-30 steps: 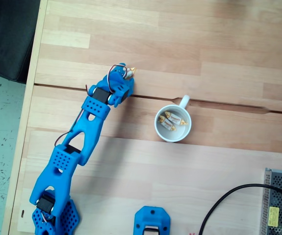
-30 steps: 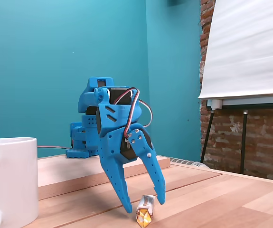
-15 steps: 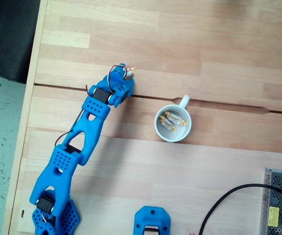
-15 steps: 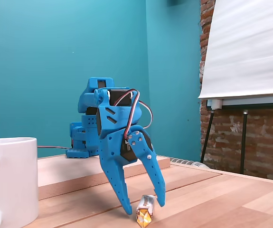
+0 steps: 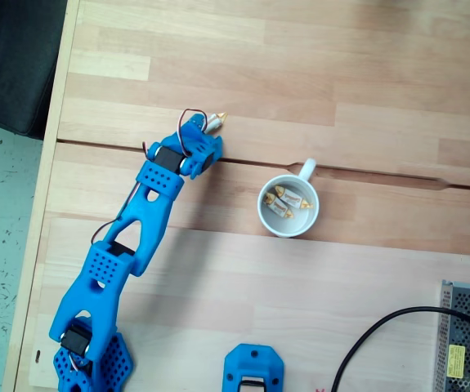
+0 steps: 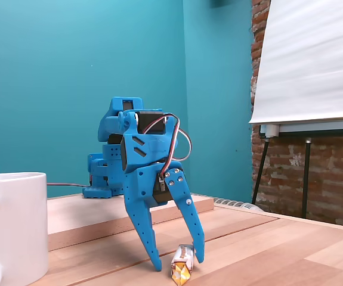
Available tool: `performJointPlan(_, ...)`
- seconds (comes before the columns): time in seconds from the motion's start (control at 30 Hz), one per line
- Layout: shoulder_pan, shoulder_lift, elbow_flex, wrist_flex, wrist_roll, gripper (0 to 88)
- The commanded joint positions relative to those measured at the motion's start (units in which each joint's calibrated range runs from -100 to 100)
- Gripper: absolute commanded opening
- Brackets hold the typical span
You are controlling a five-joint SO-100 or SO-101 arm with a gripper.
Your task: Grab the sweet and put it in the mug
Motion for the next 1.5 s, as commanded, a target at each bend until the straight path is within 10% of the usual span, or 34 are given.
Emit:
performJointPlan(0.0, -0.4, -0.9, -2.4, 0.4, 0.1, 20.8)
performJointPlan(0.83, 0.3, -2.4, -3.6, 1.0, -0.1, 3.3)
performJointPlan(1.47, 10.6, -55.0, 14.1, 16.3, -10.4, 3.4)
